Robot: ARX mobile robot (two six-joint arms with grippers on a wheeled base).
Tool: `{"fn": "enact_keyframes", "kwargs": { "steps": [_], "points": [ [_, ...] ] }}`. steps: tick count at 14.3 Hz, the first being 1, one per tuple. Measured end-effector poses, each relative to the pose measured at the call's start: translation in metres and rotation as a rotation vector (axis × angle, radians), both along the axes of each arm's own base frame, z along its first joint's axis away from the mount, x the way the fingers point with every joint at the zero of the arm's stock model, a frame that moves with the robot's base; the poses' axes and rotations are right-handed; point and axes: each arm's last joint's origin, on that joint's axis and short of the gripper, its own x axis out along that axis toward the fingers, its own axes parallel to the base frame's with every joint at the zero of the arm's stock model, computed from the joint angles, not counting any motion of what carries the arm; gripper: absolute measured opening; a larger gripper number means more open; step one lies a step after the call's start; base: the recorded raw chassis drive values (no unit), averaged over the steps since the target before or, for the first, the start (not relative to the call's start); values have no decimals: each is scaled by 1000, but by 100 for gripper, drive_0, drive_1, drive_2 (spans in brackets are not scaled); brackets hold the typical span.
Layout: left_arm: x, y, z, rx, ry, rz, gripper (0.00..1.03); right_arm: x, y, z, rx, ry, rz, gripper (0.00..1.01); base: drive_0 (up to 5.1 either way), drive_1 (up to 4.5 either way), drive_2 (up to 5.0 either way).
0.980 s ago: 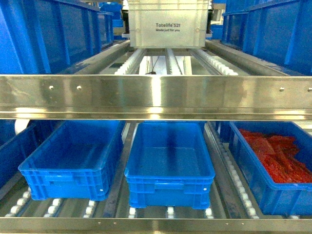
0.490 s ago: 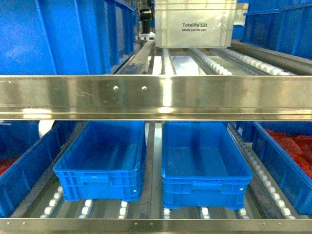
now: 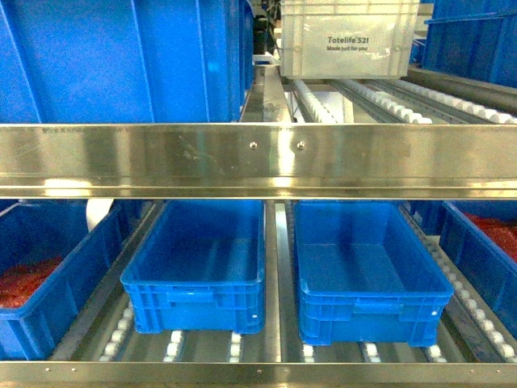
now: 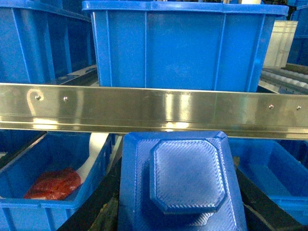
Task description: Sort blue parts and orange caps into right shelf containers
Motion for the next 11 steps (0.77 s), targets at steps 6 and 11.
{"fn": "enact_keyframes", "kwargs": {
  "steps": [6,11],
  "points": [
    [0,0,0,0,1,-2,44,0,0,0,0,0,0,42,0,0,0],
    [0,0,0,0,2,-2,44,0,0,0,0,0,0,42,0,0,0]
  ]
}}
